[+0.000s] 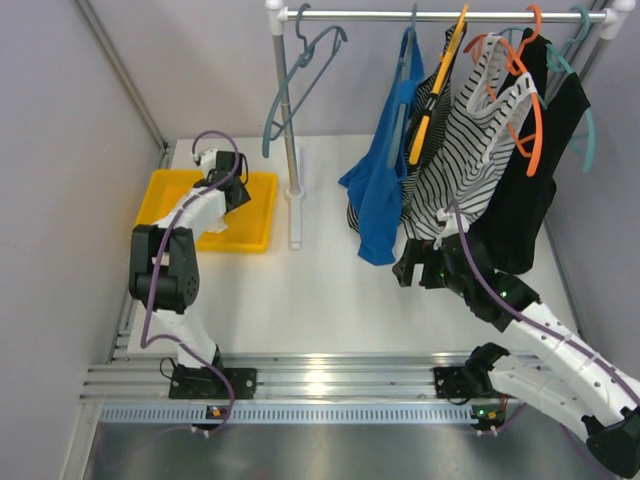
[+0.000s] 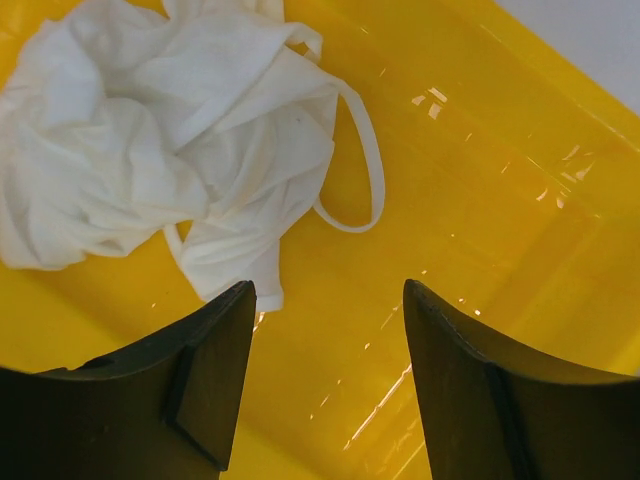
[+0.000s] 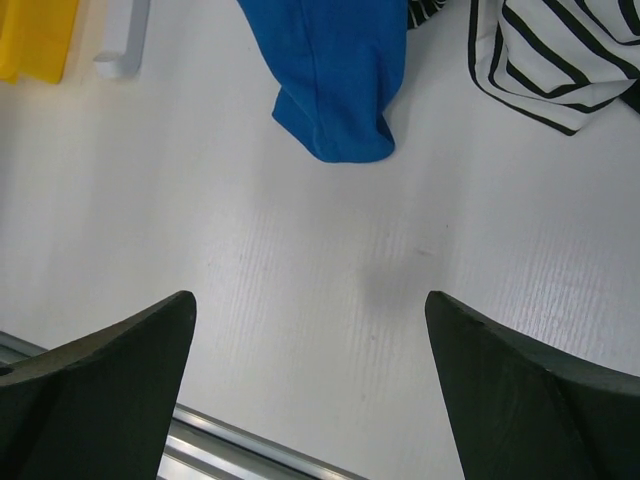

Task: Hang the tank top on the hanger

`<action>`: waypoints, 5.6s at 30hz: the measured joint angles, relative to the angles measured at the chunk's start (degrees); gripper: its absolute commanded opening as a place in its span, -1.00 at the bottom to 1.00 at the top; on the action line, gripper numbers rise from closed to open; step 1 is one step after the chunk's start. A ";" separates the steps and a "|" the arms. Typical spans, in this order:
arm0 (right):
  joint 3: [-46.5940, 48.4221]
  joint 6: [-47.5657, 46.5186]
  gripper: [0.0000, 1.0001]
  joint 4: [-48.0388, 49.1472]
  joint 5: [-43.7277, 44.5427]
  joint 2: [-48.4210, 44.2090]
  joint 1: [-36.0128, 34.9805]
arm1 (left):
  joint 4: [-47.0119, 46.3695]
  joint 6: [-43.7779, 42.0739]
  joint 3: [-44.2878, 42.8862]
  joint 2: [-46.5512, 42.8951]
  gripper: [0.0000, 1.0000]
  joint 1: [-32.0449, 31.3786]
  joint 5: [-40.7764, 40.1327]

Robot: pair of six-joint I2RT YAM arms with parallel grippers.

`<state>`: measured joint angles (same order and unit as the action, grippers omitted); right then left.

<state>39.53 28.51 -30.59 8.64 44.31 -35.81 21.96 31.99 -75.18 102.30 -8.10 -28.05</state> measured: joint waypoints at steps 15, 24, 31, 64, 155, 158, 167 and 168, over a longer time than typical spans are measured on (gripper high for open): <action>0.00 0.02 0.89 1.03 -1.68 0.13 0.00 | -6.71 -4.15 -8.52 13.86 -0.09 2.80 7.61; 0.00 0.02 0.89 1.01 -1.66 0.50 0.00 | -6.82 -4.48 -8.61 17.27 -0.24 3.80 8.50; -0.04 0.09 0.89 1.03 -1.70 0.42 0.00 | -6.91 -4.11 -8.61 17.55 -1.00 3.85 9.07; 1.33 1.09 0.87 2.12 -2.29 2.71 0.00 | 9.70 -6.73 -18.10 -25.97 -1.00 3.82 17.31; 15.65 10.03 -0.54 34.03 26.91 24.65 -39.65 | 6.80 8.24 -6.93 -49.09 -1.00 -4.94 49.53; 14.38 10.69 -0.49 30.77 27.76 18.27 -39.67 | 4.35 10.23 2.23 -52.04 -1.00 -11.30 47.54; 3.98 22.21 -0.29 15.12 28.79 5.11 -39.74 | -8.98 16.63 24.63 -48.89 -1.00 -46.77 26.18; 2.80 24.06 -0.27 12.92 28.92 3.58 -39.76 | -10.82 17.42 26.21 -47.28 -1.00 -49.53 23.93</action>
<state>42.33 52.58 -17.67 37.56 47.90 -75.57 11.14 49.41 -48.97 55.02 -57.63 -4.12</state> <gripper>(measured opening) 0.329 0.012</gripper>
